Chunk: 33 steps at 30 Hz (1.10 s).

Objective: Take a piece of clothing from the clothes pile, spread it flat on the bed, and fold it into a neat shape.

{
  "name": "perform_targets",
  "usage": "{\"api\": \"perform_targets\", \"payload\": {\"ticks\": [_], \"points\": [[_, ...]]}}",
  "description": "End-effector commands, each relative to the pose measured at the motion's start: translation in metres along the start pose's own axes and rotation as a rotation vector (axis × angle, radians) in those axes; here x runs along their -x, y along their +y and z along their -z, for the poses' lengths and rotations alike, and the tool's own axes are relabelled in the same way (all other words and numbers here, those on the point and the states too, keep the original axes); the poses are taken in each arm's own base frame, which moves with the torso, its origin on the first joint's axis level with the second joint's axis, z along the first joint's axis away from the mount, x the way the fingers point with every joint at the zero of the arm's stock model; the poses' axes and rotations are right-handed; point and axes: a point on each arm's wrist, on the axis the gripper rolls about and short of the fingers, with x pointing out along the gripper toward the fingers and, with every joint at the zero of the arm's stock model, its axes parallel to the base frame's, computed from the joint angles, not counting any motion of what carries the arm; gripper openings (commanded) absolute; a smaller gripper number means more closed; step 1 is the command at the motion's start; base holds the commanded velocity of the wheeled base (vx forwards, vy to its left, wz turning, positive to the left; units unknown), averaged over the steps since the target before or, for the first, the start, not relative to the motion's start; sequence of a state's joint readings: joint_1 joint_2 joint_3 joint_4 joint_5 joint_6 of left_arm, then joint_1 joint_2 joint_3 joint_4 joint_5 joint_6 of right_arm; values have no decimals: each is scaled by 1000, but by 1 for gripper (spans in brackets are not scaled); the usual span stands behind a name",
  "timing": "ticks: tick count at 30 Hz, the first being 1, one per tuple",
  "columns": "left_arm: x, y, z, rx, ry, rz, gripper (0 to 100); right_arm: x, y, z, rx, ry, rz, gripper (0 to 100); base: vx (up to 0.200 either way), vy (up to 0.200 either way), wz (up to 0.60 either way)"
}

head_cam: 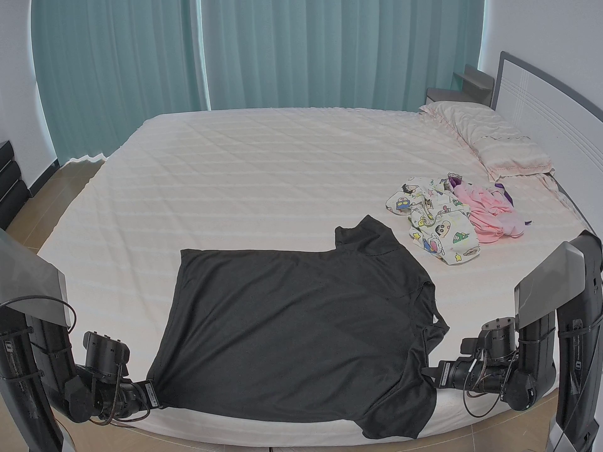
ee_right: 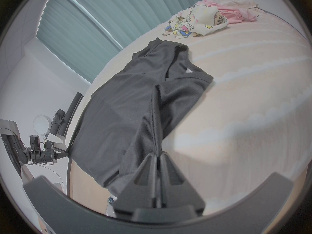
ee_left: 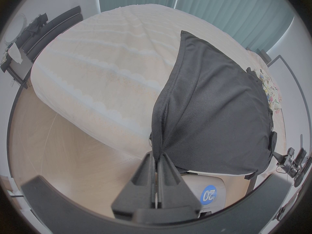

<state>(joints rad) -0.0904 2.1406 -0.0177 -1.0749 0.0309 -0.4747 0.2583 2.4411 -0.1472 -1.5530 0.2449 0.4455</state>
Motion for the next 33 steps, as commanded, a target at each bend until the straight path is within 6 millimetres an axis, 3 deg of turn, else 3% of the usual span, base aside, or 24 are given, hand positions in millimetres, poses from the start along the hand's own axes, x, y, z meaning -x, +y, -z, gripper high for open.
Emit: {"api": "perform_targets", "payload": {"ticks": [1, 9, 33], "points": [[1, 2, 3, -1, 14, -9, 0, 11, -3, 2, -17, 7, 19, 0, 0, 0, 0], [1, 2, 5, -8, 30, -15, 0, 35, -9, 11, -52, 51, 65, 0, 0, 0, 0], [-1, 4, 12, -38, 93, -46, 0, 39, -17, 24, -94, 122, 296, 0, 0, 0, 0]]}}
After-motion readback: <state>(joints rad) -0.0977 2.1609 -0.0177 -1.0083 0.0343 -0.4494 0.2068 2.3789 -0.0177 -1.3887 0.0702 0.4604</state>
